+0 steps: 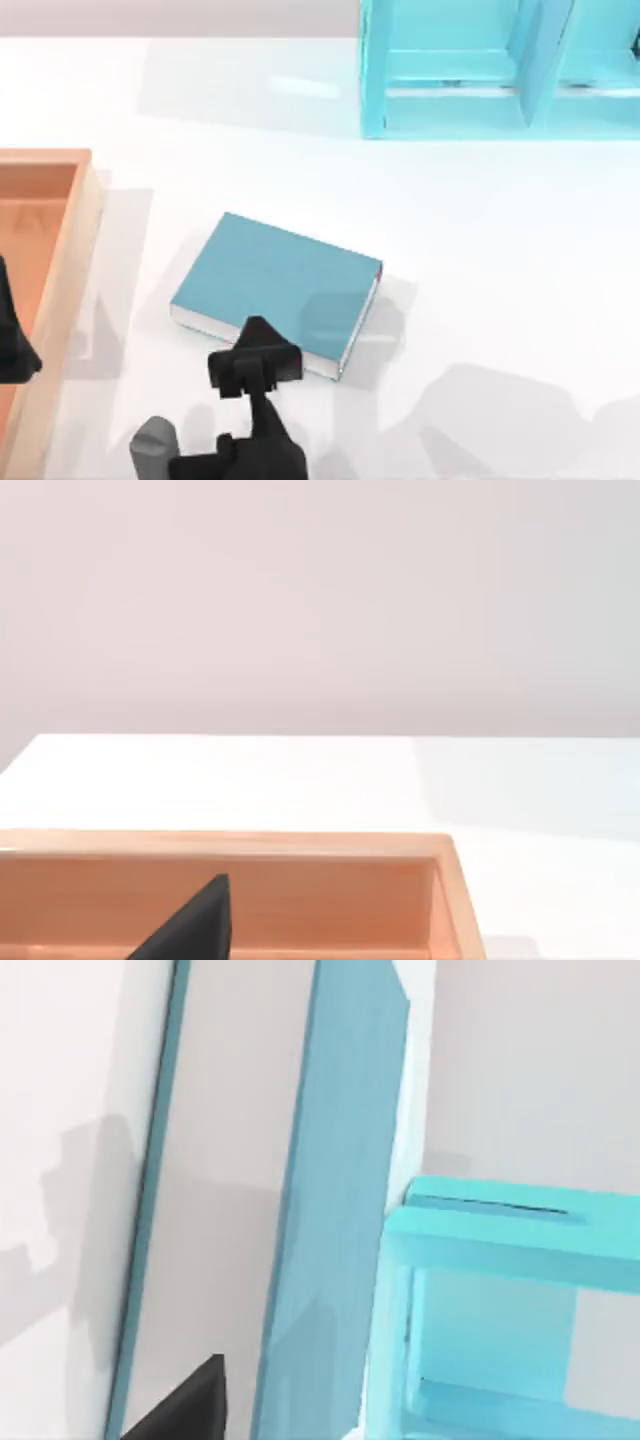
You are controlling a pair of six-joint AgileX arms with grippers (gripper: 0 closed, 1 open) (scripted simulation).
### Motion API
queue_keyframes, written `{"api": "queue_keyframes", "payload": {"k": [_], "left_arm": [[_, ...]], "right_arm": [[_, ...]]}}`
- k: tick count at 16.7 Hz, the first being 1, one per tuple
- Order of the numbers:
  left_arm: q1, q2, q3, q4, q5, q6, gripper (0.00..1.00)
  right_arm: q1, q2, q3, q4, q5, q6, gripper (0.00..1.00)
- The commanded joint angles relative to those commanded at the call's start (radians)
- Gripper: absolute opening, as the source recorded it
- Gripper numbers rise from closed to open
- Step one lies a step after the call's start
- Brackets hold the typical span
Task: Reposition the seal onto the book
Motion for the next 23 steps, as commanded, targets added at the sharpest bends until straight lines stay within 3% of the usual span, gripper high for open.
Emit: {"api": "queue_keyframes", "payload": {"k": [6, 12, 17, 23], "left_arm": [[0.000, 0.000, 0.000, 0.000, 0.000, 0.000, 1.00], [0.000, 0.000, 0.000, 0.000, 0.000, 0.000, 1.00], [0.000, 0.000, 0.000, 0.000, 0.000, 0.000, 1.00], [0.000, 0.000, 0.000, 0.000, 0.000, 0.000, 1.00]], "right_arm": [[0.072, -0.034, -0.011, -0.088, 0.057, 0.089, 1.00], [-0.006, -0.132, -0.059, -0.083, -0.006, 0.122, 1.00], [-0.266, -0.490, -0.228, -0.076, -0.218, 0.231, 1.00], [-0.706, -1.149, -0.548, -0.084, -0.599, 0.421, 1.00]]}}
